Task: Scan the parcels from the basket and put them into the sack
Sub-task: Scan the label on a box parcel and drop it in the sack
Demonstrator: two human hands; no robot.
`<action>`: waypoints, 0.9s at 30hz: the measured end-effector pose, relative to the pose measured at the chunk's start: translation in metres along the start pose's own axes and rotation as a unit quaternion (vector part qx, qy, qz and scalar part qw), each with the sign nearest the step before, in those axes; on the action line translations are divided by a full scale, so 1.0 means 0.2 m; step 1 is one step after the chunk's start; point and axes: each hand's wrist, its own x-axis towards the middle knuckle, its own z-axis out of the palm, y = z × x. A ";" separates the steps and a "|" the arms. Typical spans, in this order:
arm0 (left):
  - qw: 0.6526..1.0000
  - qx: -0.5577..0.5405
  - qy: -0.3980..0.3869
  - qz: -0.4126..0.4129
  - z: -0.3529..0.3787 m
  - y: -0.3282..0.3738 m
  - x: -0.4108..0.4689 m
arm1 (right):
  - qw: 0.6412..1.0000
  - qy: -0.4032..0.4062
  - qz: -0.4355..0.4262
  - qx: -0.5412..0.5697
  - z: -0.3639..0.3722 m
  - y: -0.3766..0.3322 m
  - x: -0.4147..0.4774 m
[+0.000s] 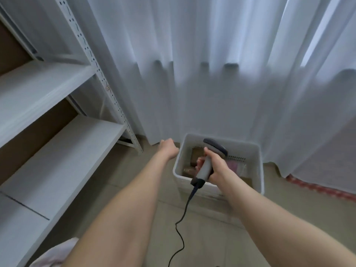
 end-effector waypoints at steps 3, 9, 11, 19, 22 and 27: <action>1.000 0.021 -0.016 0.001 0.08 0.15 0.17 | 1.000 0.012 0.010 0.025 -0.08 -0.16 0.14; 0.998 0.034 -0.052 0.010 0.22 0.38 0.60 | 0.997 0.051 0.010 0.058 -0.14 -0.43 0.50; 0.997 0.041 -0.068 0.009 0.27 0.43 0.78 | 0.996 0.052 0.018 0.065 -0.13 -0.50 0.66; 0.992 0.049 -0.118 -0.008 0.63 0.50 1.54 | 0.990 0.104 0.046 0.084 -0.21 -0.68 1.43; 0.986 0.045 -0.159 -0.026 0.83 0.48 1.74 | 0.985 0.129 0.068 0.091 -0.31 -0.68 1.68; 0.975 0.033 -0.215 -0.036 1.28 0.48 1.97 | 0.976 0.172 0.104 0.084 -0.58 -0.61 2.07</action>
